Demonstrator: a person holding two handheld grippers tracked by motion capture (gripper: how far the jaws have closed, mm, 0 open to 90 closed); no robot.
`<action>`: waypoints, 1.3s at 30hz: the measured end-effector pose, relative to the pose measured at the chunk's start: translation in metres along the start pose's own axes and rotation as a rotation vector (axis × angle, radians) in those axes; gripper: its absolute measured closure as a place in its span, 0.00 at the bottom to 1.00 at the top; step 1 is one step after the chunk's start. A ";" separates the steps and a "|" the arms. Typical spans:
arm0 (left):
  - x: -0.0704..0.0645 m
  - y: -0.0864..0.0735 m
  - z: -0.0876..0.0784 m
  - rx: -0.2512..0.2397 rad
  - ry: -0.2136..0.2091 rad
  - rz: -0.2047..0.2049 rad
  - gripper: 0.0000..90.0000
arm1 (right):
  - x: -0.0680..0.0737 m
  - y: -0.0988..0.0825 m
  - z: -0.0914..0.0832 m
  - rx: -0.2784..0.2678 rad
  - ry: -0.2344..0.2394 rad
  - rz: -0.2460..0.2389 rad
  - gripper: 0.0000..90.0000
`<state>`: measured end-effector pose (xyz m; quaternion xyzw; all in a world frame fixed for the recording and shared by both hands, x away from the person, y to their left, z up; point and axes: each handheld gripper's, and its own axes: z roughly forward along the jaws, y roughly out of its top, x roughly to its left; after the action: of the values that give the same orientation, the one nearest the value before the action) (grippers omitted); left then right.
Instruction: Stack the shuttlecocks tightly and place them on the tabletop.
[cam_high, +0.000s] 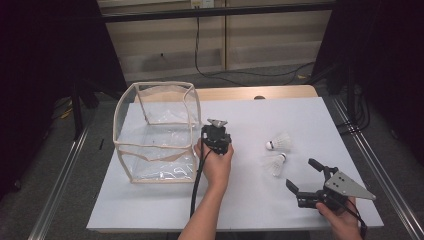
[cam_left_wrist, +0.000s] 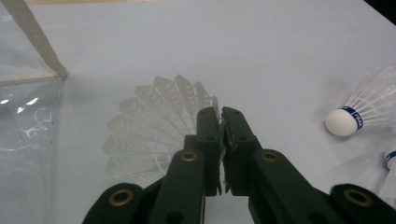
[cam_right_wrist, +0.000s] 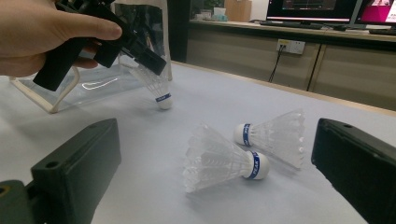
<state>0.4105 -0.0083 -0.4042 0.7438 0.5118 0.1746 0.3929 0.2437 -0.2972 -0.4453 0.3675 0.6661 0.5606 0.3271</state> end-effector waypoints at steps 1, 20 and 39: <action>0.000 0.000 0.000 -0.003 -0.008 -0.002 0.96 | 0.000 0.000 0.000 0.000 0.001 0.000 0.01; -0.013 0.002 0.012 -0.060 -0.065 0.046 0.98 | 0.000 0.000 0.000 0.002 0.005 -0.007 0.01; -0.013 0.005 0.015 -0.054 -0.089 0.063 1.00 | 0.001 0.000 0.000 0.003 0.006 -0.008 0.01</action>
<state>0.4180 -0.0270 -0.4077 0.7558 0.4652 0.1673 0.4294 0.2433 -0.2967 -0.4453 0.3634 0.6694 0.5595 0.3268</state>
